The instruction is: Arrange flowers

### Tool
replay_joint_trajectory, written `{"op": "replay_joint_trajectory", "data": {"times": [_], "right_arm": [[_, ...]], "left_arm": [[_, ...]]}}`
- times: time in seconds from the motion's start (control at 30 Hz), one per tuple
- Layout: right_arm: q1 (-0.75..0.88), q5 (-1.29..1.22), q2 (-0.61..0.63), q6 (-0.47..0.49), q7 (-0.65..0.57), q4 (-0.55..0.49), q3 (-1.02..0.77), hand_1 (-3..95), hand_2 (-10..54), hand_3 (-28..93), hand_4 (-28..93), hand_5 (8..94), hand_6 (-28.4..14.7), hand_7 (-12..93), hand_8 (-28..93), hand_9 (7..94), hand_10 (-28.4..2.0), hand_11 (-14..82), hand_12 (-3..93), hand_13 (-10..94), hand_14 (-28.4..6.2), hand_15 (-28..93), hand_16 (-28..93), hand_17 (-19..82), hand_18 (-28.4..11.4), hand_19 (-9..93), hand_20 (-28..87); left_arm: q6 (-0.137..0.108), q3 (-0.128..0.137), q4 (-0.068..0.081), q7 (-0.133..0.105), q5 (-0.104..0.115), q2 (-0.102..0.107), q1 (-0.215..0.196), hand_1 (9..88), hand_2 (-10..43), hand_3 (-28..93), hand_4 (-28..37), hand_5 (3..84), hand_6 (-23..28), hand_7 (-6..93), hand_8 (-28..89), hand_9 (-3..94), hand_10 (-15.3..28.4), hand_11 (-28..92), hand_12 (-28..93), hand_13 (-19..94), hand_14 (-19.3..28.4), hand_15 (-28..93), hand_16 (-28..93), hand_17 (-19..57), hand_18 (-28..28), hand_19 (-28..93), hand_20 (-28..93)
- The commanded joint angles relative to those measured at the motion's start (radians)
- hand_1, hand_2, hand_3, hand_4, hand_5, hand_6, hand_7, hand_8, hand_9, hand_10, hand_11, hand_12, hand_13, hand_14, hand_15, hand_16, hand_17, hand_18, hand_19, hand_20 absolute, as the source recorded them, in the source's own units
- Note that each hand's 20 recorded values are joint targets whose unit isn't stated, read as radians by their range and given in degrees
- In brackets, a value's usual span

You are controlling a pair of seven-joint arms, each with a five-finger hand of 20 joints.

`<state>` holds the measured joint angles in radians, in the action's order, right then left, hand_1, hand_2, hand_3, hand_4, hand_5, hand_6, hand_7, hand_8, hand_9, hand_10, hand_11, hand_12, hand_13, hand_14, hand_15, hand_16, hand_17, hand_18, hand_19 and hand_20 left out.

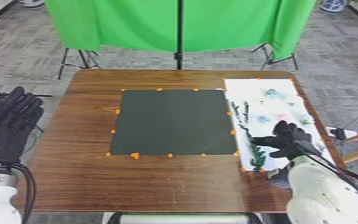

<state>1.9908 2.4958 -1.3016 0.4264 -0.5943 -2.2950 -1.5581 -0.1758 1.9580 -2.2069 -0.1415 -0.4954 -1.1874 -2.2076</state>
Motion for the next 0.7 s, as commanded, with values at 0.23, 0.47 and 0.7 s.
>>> {"op": "replay_joint_trajectory", "data": {"times": [0.23,0.47,0.7], "right_arm": [[0.046,0.07,-0.025,-0.018,-0.026,0.065,0.079,28.0,-9.5,64,-28,47.7,-18.0,13,-4,43.6,-27.5,27.4,25.1,31,-26.9,58,17,15,-27.7,67,24],[0.047,0.124,-0.066,-0.006,-0.022,0.115,0.119,28.6,-9.5,63,-28,45.0,-19.1,13,-3,40.8,-28.1,27.1,24.8,29,-27.3,58,17,15,-27.9,68,23],[0.041,0.275,-0.075,-0.115,-0.029,0.228,0.178,35.6,-9.5,69,-28,47.7,-16.2,26,-8,42.8,-27.4,37.9,26.0,33,-27.2,65,16,18,-28.3,73,23]], "left_arm": [[0.007,0.003,0.004,0.002,0.008,-0.003,-0.026,28.5,13.2,74,-24.0,46.6,9.3,6.7,-8,39.5,13.7,15,11,30,13.9,29,-6,-2.1,13.4,28,14],[0.007,-0.013,0.009,0.016,0.023,-0.006,-0.024,28.5,13.2,74,-24.1,46.5,9.3,6.7,-8,39.7,13.8,15,11,30,13.9,29,-6,-2.2,13.5,28,15],[0.006,-0.017,0.014,0.025,0.023,-0.004,-0.019,28.5,13.4,74,-24.1,46.5,9.2,6.8,-8,39.7,13.7,15,11,30,14.4,31,-6,-2.3,13.6,28,15]]}}
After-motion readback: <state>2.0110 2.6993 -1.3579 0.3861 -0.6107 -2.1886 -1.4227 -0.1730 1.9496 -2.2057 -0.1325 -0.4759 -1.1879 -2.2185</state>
